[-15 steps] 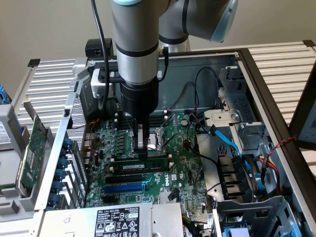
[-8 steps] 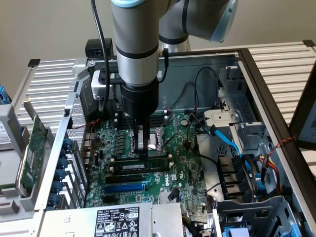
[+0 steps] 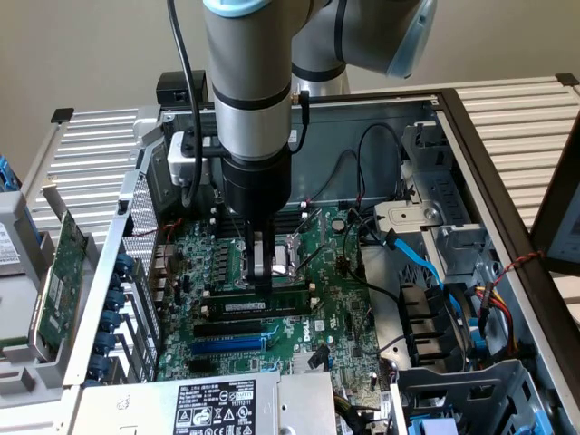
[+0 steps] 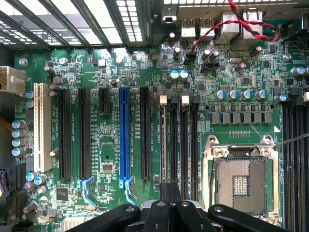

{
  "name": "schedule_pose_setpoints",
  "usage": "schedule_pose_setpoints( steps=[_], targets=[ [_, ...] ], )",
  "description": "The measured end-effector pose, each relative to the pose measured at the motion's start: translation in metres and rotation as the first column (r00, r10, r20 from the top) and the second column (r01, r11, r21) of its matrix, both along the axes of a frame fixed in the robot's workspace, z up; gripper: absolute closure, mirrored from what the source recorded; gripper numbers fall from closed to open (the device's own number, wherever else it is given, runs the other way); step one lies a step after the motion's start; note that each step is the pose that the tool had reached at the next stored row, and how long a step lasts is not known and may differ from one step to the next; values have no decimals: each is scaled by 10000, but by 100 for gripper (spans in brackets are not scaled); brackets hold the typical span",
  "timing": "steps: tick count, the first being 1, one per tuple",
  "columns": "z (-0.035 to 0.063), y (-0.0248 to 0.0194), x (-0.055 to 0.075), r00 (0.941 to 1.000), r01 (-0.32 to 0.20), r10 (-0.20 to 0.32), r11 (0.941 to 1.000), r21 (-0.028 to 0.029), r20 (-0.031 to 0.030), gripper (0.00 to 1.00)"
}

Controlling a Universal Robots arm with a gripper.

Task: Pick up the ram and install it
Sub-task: 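Press down the ram until it locks into place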

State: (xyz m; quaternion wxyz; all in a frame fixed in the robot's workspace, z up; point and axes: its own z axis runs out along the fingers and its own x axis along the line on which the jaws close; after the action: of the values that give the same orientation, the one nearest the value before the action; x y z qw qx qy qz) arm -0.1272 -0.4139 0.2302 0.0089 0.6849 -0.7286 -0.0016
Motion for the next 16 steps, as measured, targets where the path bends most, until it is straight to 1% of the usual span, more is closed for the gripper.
schedule_pose_setpoints(
  steps=[1,5,7,9,12,16],
  targets=[
    [-1,-2,0,10000,-1,1,10000,2,2,89],
    [-2,-43,0,10000,-2,2,10000,7,2,89],
    [-2,-51,0,10000,-2,2,10000,18,3,89],
    [-1,-53,0,10000,-2,2,10000,42,1,89],
    [-1,-59,0,10000,-7,7,9999,103,2,89],
    [-1,-70,0,10000,-8,8,9999,158,2,89]
  ],
)
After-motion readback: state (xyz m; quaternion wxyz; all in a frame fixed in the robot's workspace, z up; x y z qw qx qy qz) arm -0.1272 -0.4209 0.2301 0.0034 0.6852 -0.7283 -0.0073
